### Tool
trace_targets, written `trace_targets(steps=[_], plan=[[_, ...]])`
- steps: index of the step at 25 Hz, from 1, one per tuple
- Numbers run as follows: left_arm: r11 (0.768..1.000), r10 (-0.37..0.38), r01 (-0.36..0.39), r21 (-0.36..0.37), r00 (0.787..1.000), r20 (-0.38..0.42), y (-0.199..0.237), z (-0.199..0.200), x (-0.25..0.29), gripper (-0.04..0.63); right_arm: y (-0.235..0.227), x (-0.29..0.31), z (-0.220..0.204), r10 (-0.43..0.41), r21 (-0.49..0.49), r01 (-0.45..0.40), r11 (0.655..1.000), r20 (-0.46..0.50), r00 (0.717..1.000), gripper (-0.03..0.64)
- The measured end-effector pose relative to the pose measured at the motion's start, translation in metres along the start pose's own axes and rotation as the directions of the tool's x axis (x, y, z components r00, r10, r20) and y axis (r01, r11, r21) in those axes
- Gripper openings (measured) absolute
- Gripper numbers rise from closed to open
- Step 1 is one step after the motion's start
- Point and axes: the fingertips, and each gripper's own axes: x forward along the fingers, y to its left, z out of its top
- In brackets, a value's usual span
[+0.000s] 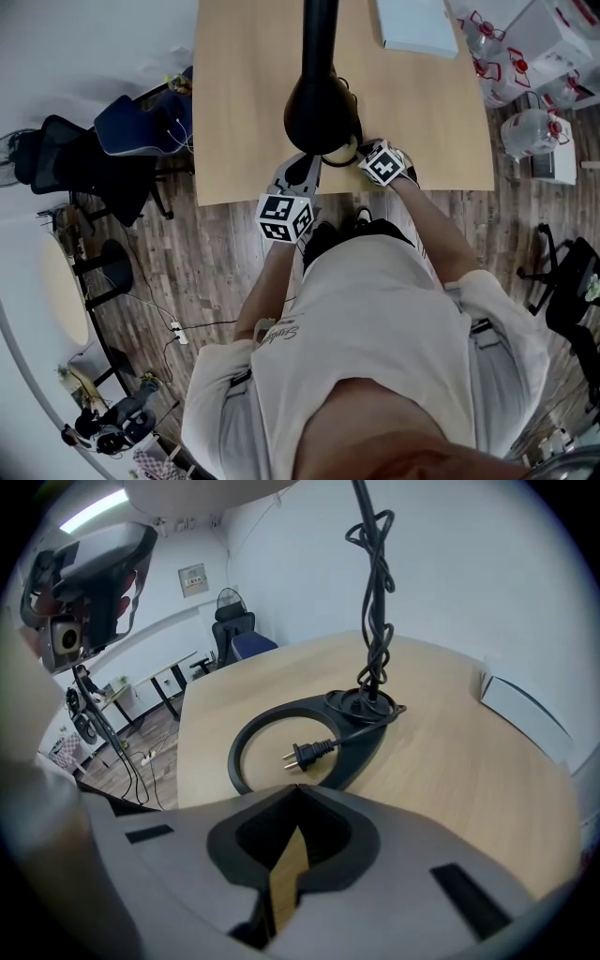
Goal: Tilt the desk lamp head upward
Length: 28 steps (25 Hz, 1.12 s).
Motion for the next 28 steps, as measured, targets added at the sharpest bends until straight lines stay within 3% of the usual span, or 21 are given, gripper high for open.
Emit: trace_targets(steps=[8, 15, 28], plan=[[0.999, -0.022, 0.021, 0.03, 0.999, 0.045, -0.013, 0.014, 0.001, 0.014, -0.002, -0.003, 0.0, -0.018, 0.035, 0.016, 0.999, 0.045, 0.999, -0.005], [0.998, -0.032, 0.029, 0.054, 0.998, 0.058, -0.018, 0.024, -0.005, 0.014, -0.002, 0.0, -0.003, -0.005, 0.187, -0.014, 0.982, 0.102, 0.995, -0.005], [0.997, -0.03, 0.024, 0.078, 0.997, 0.077, -0.028, 0.037, -0.027, 0.014, -0.004, -0.004, -0.002, -0.008, 0.171, -0.008, 0.985, 0.092, 0.996, -0.005]])
